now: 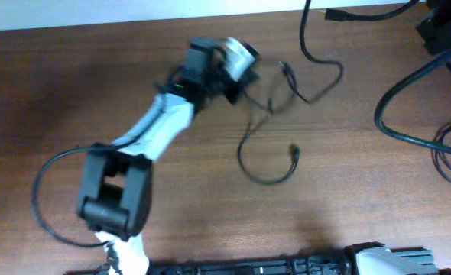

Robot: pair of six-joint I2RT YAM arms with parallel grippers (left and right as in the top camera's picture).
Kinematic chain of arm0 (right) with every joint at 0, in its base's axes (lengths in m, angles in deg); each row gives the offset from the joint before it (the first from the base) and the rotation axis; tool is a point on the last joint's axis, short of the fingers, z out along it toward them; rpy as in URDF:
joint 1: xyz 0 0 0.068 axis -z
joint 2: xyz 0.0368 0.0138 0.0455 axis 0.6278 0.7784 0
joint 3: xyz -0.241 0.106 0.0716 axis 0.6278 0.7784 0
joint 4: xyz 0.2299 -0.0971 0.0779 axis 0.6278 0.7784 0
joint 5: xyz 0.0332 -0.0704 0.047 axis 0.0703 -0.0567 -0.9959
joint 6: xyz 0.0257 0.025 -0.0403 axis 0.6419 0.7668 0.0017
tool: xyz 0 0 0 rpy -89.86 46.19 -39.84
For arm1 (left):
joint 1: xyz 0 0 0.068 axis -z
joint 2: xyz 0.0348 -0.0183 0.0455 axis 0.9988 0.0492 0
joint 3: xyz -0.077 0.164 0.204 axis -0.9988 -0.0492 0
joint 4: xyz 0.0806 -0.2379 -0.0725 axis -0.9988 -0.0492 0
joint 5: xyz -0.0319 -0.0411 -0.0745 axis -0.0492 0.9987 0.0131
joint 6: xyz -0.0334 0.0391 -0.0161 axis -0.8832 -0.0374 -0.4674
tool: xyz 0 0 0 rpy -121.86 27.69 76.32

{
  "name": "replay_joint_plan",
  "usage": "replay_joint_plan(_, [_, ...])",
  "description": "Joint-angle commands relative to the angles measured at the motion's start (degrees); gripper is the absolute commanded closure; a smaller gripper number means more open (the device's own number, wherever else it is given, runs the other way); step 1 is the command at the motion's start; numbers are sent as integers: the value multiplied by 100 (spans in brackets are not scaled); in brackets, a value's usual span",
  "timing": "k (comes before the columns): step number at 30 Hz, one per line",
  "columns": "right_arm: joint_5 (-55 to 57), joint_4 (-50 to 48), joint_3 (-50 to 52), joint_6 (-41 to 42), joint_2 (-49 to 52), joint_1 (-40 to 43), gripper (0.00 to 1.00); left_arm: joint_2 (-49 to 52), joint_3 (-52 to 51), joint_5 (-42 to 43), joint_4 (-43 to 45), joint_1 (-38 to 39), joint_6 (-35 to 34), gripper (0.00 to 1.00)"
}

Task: Untangle cables
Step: 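Pull the grasped cable up toward the top left with the left gripper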

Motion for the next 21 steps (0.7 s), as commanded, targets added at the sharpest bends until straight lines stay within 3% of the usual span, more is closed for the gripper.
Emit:
replay_joint_plan(1, [-28, -22, -22, 26, -46, 4, 96, -664, 129, -1075, 151, -796, -2087, 100])
replay_joint_plan(3, [-28, -22, -22, 26, -44, 4, 96, -730, 129, -1510, 35, -1185, -2634, 100])
replay_joint_plan(7, [-24, 26, -22, -9, -44, 7, 96, -745, 129, -1427, -306, -1770, -3364, 100])
replay_joint_plan(12, [15, 85, -22, -146, -44, 4, 96, -745, 129, -1456, -914, -2006, -3407, 100])
replay_joint_plan(16, [15, 190, -22, -197, -44, 7, 96, -745, 129, -1812, -898, -2028, -3418, 100])
replay_joint_plan(21, [245, 754, -22, -472, -46, 7, 96, -745, 129, -2612, -894, -2299, -4865, 100])
